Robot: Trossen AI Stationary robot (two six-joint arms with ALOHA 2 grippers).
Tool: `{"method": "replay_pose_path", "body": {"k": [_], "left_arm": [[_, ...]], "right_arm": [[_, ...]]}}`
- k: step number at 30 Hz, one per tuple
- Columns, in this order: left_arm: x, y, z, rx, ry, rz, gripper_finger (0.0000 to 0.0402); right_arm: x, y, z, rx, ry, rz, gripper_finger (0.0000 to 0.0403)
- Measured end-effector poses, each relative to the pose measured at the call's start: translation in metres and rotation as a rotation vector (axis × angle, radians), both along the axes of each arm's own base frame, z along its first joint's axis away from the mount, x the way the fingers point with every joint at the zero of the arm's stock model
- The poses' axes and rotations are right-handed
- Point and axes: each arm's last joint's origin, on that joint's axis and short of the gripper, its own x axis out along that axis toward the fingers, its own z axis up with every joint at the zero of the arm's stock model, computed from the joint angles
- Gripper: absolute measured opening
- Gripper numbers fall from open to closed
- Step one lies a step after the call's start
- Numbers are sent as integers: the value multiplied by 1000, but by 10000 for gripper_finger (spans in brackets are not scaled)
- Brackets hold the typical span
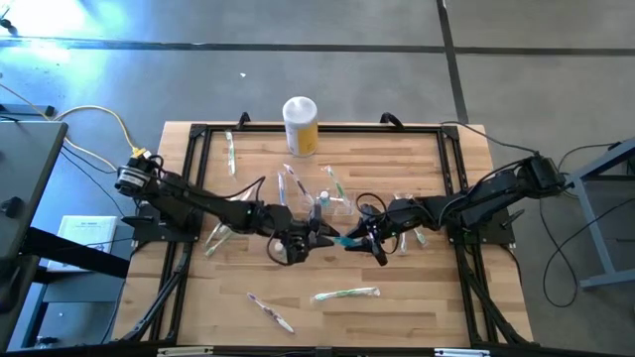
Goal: Pick & Place toothbrushing station
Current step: Put the top mouthwash into the middle section of the transparent organizer
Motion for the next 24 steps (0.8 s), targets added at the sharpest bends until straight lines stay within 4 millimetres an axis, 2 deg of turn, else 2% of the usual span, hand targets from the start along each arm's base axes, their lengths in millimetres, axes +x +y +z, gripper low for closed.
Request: {"method": "replay_pose_path", "body": {"k": [5,20,24], "left_arm": [[1,7,-1,-42,13,-43,187],[1,6,-1,-63,17,-68,187],[4,5,-7,-62,29,-70,187]], "right_arm": [[0,0,0,-2,-1,0,137],[0,0,0,-17,-6,5,140],[0,0,0,-17,-7,5,139]]}}
